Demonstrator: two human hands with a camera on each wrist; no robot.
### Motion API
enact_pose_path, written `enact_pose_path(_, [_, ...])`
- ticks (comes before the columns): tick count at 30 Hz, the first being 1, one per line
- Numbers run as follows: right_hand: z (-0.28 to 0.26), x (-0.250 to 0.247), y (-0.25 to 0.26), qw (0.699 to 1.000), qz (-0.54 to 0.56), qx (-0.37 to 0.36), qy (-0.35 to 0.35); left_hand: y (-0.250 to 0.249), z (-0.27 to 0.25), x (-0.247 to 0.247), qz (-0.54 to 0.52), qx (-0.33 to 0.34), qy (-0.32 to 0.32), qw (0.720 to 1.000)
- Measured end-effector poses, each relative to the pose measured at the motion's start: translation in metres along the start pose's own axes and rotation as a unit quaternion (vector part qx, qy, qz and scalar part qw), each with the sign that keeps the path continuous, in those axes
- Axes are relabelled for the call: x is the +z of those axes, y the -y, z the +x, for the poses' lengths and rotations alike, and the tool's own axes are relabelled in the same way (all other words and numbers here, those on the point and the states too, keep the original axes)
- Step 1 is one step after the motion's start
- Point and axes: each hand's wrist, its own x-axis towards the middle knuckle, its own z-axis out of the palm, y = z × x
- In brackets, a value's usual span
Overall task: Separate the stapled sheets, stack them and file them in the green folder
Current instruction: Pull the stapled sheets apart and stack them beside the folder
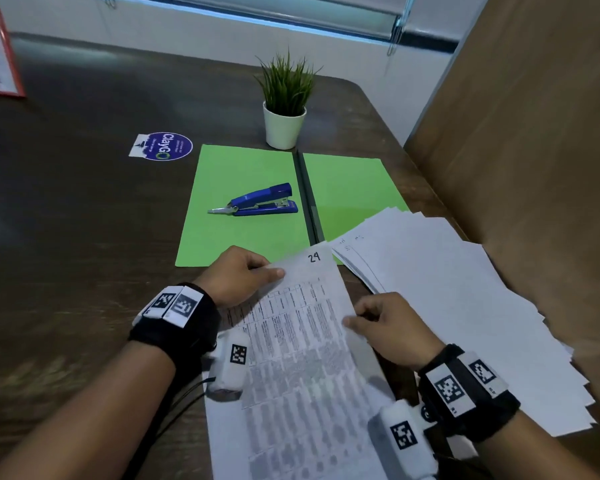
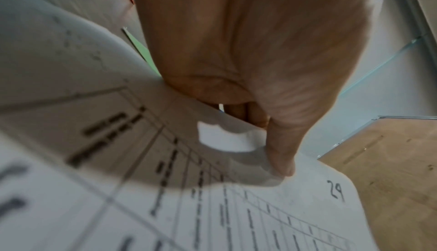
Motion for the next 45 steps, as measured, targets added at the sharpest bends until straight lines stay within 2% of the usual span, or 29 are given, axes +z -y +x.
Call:
enact_pose_path(2, [0.004, -0.006, 0.000, 0.993, 0.054, -0.004, -0.102, 0.002, 0.000, 0.000, -0.012, -0.003, -0.010, 1.000])
enact_pose_path(4, [0.007, -0.016, 0.004, 0.989, 0.056, -0.012, -0.136, 0.002, -0.002, 0.000, -0.020, -0.010, -0.006, 1.000])
enact_pose_path(5, [0.008, -0.022, 0.005, 0.993, 0.034, -0.011, -0.114, 0.001, -0.003, 0.000, -0.037, -0.016, -0.004, 0.999])
enact_pose_path(7, [0.009, -0.033, 0.007, 0.999, -0.045, 0.028, -0.010, -0.001, -0.007, 0.001, -0.085, -0.025, 0.001, 0.996])
enact_pose_path(9, [0.009, -0.041, 0.007, 0.988, -0.119, 0.067, 0.069, -0.002, -0.010, 0.003, -0.146, -0.043, 0.007, 0.988])
enact_pose_path(11, [0.007, -0.048, 0.009, 0.987, -0.129, 0.066, 0.068, -0.002, -0.011, 0.002, -0.173, -0.058, 0.006, 0.983])
enact_pose_path(13, [0.006, -0.053, 0.010, 0.993, -0.103, 0.055, 0.020, 0.001, -0.007, 0.001, -0.127, -0.047, -0.001, 0.991])
enact_pose_path(15, [0.009, -0.060, 0.015, 0.993, -0.082, 0.040, -0.069, 0.006, 0.000, -0.002, -0.031, -0.022, -0.012, 0.999])
enact_pose_path(18, [0.013, -0.080, 0.036, 0.970, -0.055, -0.016, -0.237, 0.010, 0.006, -0.003, -0.001, -0.010, -0.011, 1.000])
enact_pose_path(20, [0.013, -0.099, 0.058, 0.948, -0.042, -0.054, -0.312, 0.010, 0.007, -0.003, 0.010, -0.003, -0.012, 1.000])
enact_pose_path(24, [0.006, -0.129, 0.098, 0.892, -0.054, -0.171, -0.416, 0.010, 0.008, -0.003, 0.007, 0.001, -0.011, 1.000])
enact_pose_path(27, [-0.004, -0.134, 0.121, 0.862, -0.085, -0.243, -0.436, 0.010, 0.008, -0.003, 0.004, 0.006, -0.007, 1.000])
enact_pose_path(31, [-0.007, -0.118, 0.121, 0.837, -0.201, -0.317, -0.398, 0.012, 0.007, -0.003, -0.011, 0.006, 0.001, 1.000])
enact_pose_path(33, [-0.004, -0.101, 0.108, 0.825, -0.294, -0.322, -0.360, 0.013, 0.008, -0.002, -0.008, 0.003, -0.003, 1.000])
enact_pose_path(36, [0.004, -0.074, 0.080, 0.824, -0.429, -0.242, -0.281, 0.014, 0.008, -0.002, 0.002, -0.005, -0.008, 1.000])
enact_pose_path(40, [0.016, -0.047, 0.035, 0.854, -0.495, -0.111, -0.112, 0.014, 0.009, -0.001, 0.003, -0.001, -0.010, 1.000])
enact_pose_path(45, [0.017, -0.039, 0.008, 0.832, -0.554, 0.000, -0.024, 0.016, 0.010, -0.001, 0.009, 0.002, -0.007, 1.000])
